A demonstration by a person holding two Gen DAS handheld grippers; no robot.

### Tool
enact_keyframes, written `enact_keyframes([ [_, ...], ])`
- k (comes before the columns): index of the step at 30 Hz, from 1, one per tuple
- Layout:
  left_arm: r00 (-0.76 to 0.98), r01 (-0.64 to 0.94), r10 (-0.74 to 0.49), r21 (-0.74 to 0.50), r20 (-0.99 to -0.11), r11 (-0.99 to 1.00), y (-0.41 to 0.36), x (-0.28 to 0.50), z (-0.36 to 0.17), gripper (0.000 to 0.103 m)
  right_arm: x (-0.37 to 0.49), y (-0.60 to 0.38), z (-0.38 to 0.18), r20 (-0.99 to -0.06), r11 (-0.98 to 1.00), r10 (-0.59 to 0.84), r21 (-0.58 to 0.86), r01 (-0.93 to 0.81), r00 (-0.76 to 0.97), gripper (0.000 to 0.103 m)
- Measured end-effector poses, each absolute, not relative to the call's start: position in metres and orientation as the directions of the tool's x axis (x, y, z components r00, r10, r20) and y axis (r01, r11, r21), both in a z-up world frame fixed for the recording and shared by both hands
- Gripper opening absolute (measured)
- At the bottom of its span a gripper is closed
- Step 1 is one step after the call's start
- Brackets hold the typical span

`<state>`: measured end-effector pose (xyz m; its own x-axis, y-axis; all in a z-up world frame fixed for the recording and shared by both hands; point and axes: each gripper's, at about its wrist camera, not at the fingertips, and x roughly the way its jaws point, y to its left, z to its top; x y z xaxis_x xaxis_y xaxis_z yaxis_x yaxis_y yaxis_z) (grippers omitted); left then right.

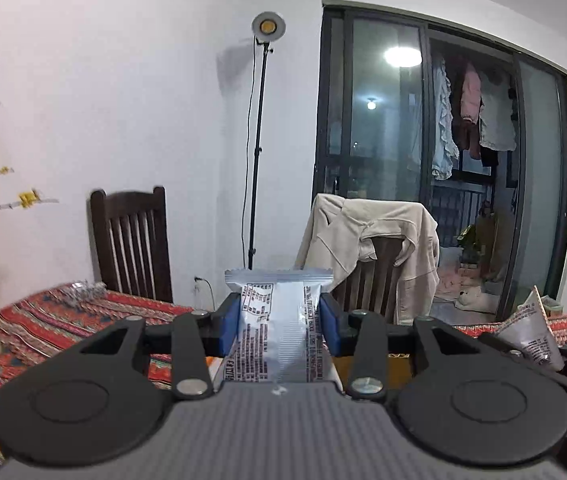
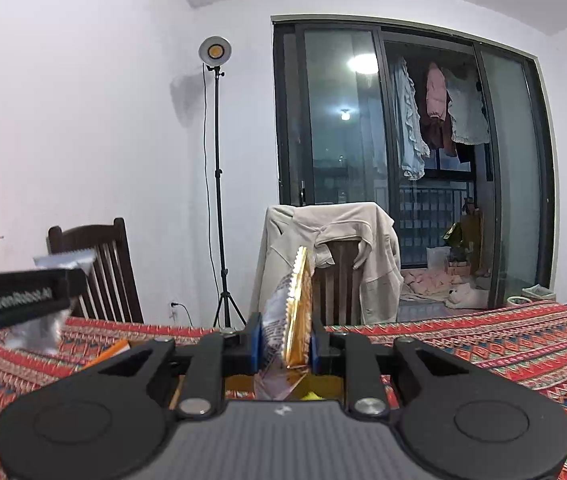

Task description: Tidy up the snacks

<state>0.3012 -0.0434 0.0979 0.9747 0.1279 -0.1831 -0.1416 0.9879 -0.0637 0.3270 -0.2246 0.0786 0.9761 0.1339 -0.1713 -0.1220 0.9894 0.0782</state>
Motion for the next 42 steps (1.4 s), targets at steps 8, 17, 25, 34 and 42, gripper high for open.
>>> enact_keyframes([
  [8,0.968,-0.121,0.098,-0.088,-0.230,0.989,-0.036,0.330,0.062,0.042,0.353,-0.228,0.049,-0.178,0.984,0.158,0.110,-0.140,0.971,0.021],
  [17,0.961,-0.089,0.058,-0.102,-0.272,0.991,-0.030,0.335,0.049,0.043,0.362,-0.230,0.039,-0.223,0.983,0.164,0.118,-0.140,0.961,0.022],
  [25,0.967,-0.099,0.047,-0.199,-0.250,0.975,-0.013,0.332,0.053,0.103,0.368,-0.233,0.036,-0.256,0.986,0.140,0.123,-0.111,0.956,0.103],
  [34,0.961,-0.147,0.090,-0.210,-0.261,0.967,-0.011,0.334,0.053,0.103,0.374,-0.230,0.029,-0.312,0.991,0.119,0.097,-0.093,0.943,0.103],
  [42,0.960,-0.193,0.145,-0.190,-0.239,0.963,-0.016,0.321,0.068,0.103,0.365,-0.233,0.045,-0.323,0.991,0.098,0.114,-0.064,0.942,0.103],
])
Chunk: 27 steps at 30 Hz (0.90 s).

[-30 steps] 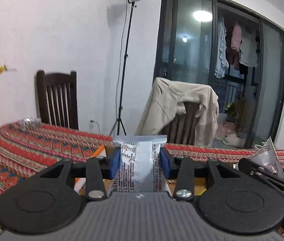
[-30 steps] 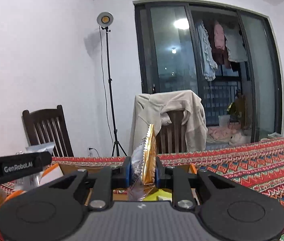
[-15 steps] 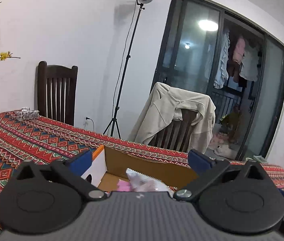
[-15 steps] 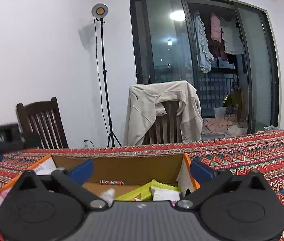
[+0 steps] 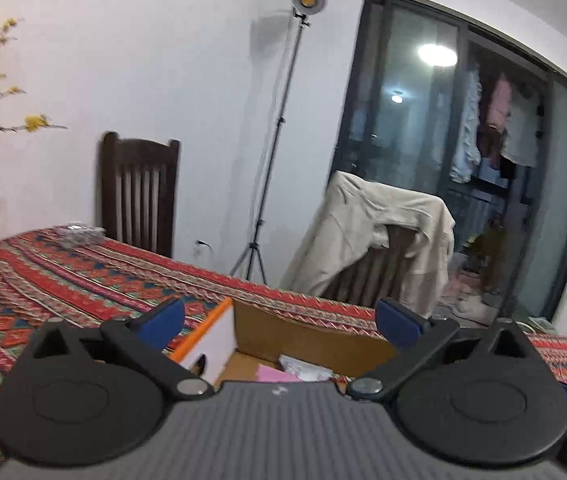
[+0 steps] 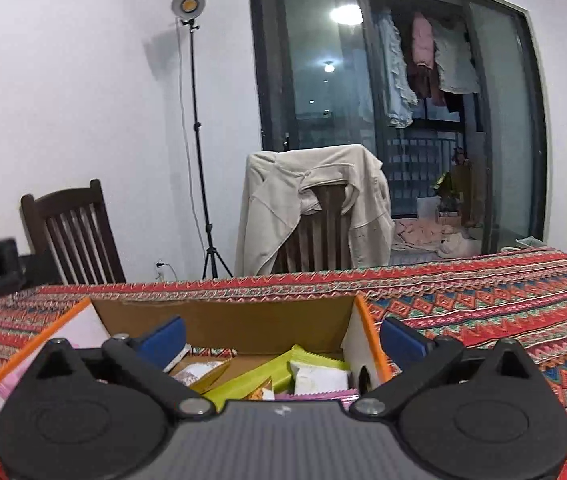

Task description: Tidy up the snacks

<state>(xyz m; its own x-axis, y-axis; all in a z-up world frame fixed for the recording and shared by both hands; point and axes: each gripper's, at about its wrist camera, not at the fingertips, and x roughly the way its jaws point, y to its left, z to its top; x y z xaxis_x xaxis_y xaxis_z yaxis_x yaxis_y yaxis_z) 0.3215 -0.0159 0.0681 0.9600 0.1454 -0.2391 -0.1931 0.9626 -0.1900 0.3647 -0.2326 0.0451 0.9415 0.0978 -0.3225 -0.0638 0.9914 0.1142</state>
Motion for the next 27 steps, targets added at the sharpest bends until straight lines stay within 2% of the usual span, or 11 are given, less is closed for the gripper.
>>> enact_keyframes([
  [5,0.970,-0.168,0.132,-0.175,-0.202,0.970,-0.011,0.293,0.096,0.103,0.344,-0.240,0.069,-0.323,0.992,0.094,0.108,-0.062,0.942,0.103],
  [8,0.969,-0.154,0.125,-0.130,-0.211,0.979,-0.008,0.269,0.107,0.103,0.322,-0.245,0.078,-0.324,0.992,0.104,0.099,-0.075,0.940,0.103],
  [11,0.972,-0.130,0.099,-0.136,-0.212,0.982,-0.001,0.236,0.112,0.103,0.292,-0.249,0.084,-0.318,0.991,0.122,0.095,-0.097,0.940,0.103],
  [16,0.967,-0.060,0.028,-0.122,-0.254,0.991,0.003,0.180,0.108,0.103,0.236,-0.254,0.087,-0.318,0.988,0.148,0.098,-0.122,0.937,0.103],
  [20,0.968,-0.020,-0.003,-0.091,-0.250,0.996,0.004,0.136,0.100,0.103,0.192,-0.255,0.085,-0.314,0.986,0.163,0.080,-0.145,0.935,0.103],
  [27,0.959,0.009,-0.041,-0.118,-0.279,0.993,0.017,0.088,0.081,0.103,0.134,-0.257,0.071,-0.323,0.983,0.185,0.061,-0.174,0.928,0.103],
])
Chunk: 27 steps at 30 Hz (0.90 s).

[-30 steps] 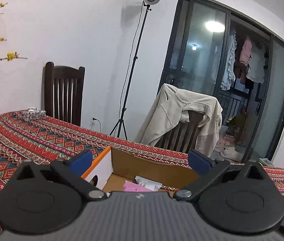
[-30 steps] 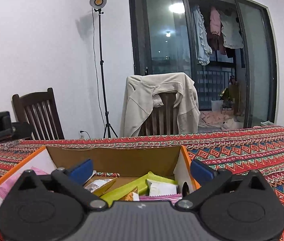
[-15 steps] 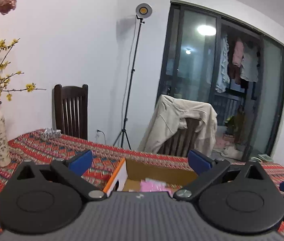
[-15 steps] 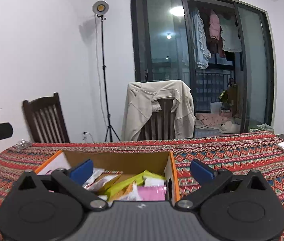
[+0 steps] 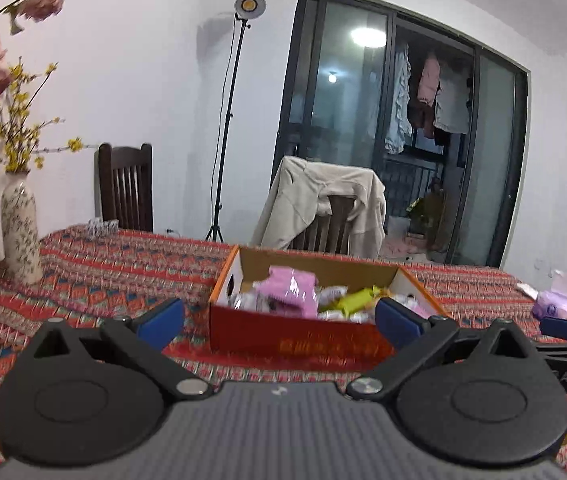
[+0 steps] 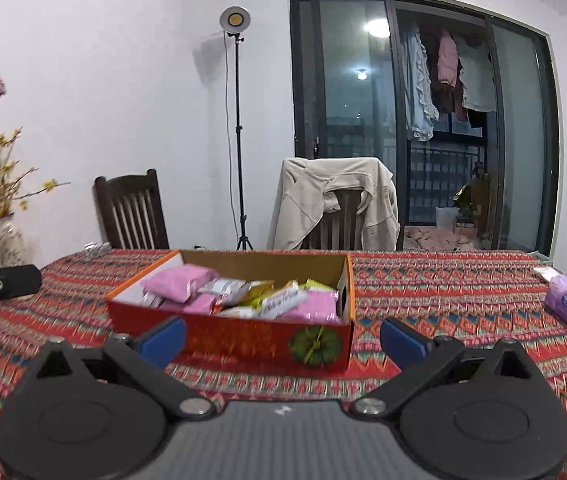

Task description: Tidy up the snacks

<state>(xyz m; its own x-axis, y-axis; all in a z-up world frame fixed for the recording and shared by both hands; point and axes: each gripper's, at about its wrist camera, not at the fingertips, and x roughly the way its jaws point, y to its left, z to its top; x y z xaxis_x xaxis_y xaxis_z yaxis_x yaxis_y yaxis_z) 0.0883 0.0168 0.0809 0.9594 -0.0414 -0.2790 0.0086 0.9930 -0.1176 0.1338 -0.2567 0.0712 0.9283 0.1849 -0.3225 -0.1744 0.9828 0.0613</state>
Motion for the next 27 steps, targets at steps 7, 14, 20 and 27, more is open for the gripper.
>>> enact_keyframes([
  [7,0.945,-0.002,-0.027,-0.090,-0.326,0.996,0.026,0.066,0.060,0.103,0.104,-0.259,0.054,-0.348,0.982,0.186,0.040,-0.183,0.919,0.103],
  [14,0.930,0.003,-0.032,-0.079,-0.366,0.997,0.030,0.059,0.046,0.103,0.097,-0.263,0.043,-0.370,0.984,0.177,0.062,-0.166,0.912,0.103],
  [20,0.927,-0.004,-0.025,-0.075,-0.374,0.997,0.031,0.057,0.042,0.103,0.095,-0.264,0.038,-0.381,0.984,0.178,0.071,-0.163,0.907,0.103],
  [27,0.926,0.002,-0.028,-0.069,-0.378,0.998,0.029,0.058,0.041,0.103,0.098,-0.263,0.036,-0.389,0.983,0.181,0.075,-0.165,0.903,0.103],
])
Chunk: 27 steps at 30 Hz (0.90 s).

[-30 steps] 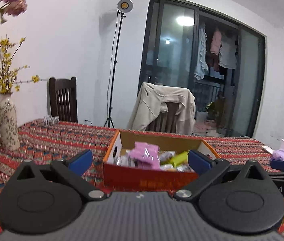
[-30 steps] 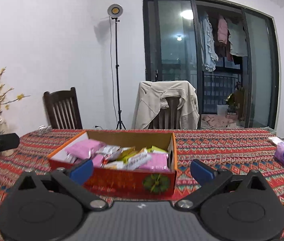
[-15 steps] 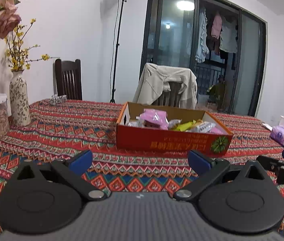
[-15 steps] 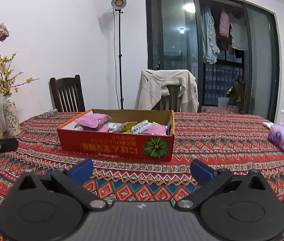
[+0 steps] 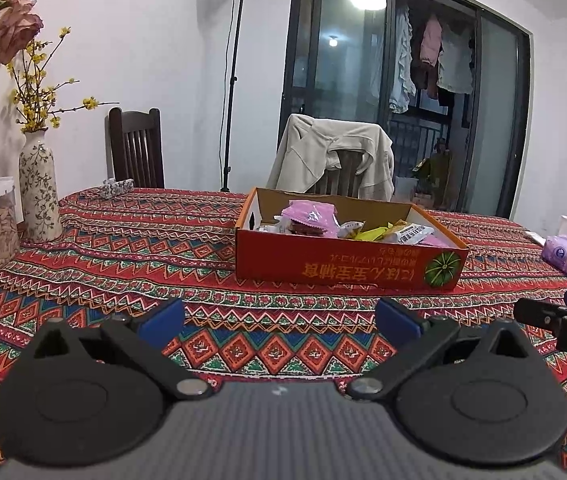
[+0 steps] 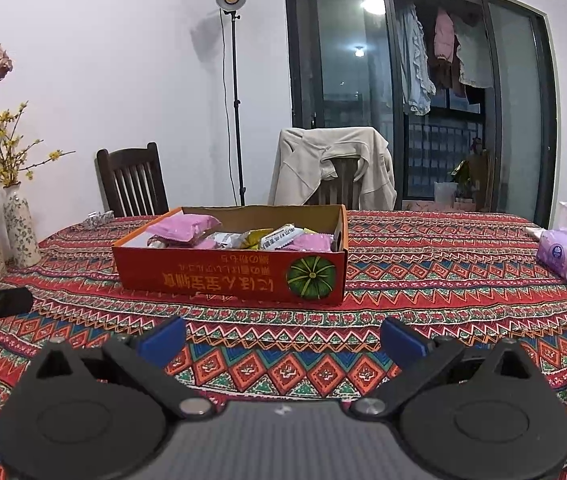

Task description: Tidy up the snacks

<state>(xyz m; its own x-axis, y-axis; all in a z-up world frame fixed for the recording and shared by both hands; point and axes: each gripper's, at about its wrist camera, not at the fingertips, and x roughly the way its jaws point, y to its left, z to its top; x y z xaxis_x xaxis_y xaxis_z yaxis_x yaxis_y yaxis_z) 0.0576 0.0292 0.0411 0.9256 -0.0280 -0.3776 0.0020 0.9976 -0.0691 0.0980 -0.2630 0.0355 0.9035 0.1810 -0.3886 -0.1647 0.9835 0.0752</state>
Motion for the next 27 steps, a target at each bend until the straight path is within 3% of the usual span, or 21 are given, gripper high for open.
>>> enact_keyframes([
  [27,0.923,0.012,-0.034,-0.060,-0.383,0.998,0.0267,0.0606,0.0380,0.103,0.0995,-0.2652,0.0309,-0.398,0.984,0.179,0.084,-0.158,0.900,0.103],
])
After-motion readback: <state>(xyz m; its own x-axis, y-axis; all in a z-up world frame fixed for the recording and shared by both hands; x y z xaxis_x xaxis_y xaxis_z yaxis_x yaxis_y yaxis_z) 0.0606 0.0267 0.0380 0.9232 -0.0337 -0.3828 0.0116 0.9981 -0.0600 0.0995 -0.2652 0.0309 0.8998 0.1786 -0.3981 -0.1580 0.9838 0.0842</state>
